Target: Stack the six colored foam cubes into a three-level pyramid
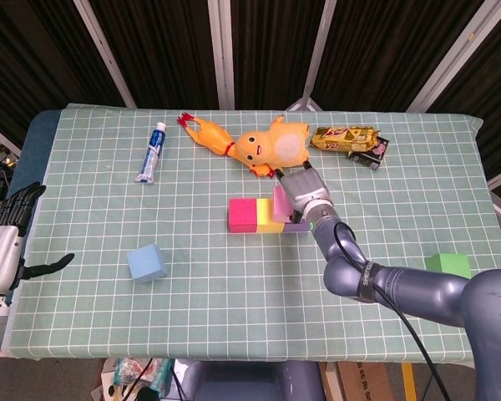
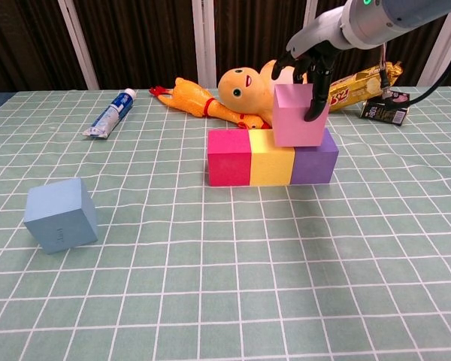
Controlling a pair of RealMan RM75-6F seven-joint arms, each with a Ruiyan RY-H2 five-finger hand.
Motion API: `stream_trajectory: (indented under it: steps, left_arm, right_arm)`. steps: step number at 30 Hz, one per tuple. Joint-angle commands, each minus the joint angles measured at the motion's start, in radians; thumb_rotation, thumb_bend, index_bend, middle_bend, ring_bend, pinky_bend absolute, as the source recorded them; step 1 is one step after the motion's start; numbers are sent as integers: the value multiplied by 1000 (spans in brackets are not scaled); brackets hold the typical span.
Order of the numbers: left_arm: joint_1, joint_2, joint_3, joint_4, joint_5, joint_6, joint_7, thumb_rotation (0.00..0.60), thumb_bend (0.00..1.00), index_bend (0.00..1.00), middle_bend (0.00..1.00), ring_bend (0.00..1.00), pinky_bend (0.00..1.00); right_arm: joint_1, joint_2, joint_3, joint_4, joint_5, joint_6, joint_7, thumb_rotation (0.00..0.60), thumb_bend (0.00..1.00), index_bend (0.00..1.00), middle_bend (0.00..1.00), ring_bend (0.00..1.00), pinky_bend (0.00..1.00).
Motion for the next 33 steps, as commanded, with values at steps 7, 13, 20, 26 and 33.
stream_trajectory:
  steps: [7,13,20,26,33]
  left_arm:
    - [0,1,0,1,-1,1,-1,600,109,0,19,0,18]
    - [0,0,-1,2,-2,1,-1,600,109,0,19,0,18]
    - [0,0,0,2,-1,2,-1,600,109,0,19,0,18]
    - [0,1,0,2,-1,3,-3,600,109,0,19,0,18]
    - [0,0,1,2,0,2,-2,600,109,0,19,0,18]
  right_arm:
    - [4,-7,-18,11,1,-9,10,600,273,0,380,291,0]
    - [11,-7,-27,13,2,-15,14,600,273,0,380,291,0]
    - [21,-10,-33,16,-1,-16,16,600,273,0,380,291,0]
    - [29,-16,-41,18,-2,-13,16,600,273,0,380,290,0]
    - [32,-22,-50,21,-8,-5,19,600,273,0,380,291,0]
